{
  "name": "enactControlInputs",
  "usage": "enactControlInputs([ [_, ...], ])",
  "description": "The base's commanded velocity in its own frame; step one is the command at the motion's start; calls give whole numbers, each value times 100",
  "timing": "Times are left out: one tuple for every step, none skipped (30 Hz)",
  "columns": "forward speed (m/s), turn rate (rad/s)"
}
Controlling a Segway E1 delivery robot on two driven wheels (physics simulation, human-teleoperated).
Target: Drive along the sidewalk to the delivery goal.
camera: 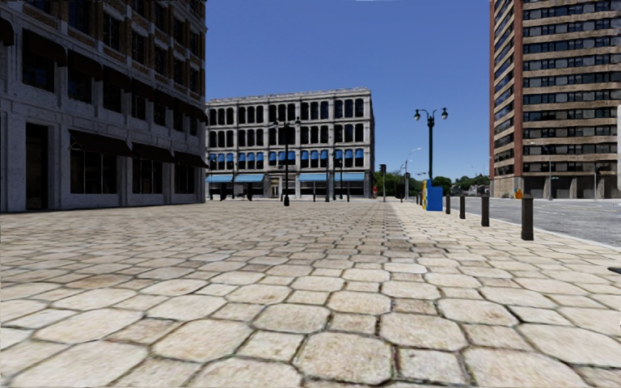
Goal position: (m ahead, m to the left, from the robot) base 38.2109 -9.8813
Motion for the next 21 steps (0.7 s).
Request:
enactControlInputs([
  [153,-38],
  [153,-38],
  [153,-38],
  [153,-38],
  [153,-38],
  [153,-38],
  [153,-38],
  [153,-38],
  [153,-38],
  [153,-43],
  [153,-43],
  [153,-48],
  [153,-49],
  [153,-50],
  [153,-50],
  [153,-50],
  [153,-50],
  [153,-50],
  [153,-50],
  [153,-50],
  [153,-45],
])
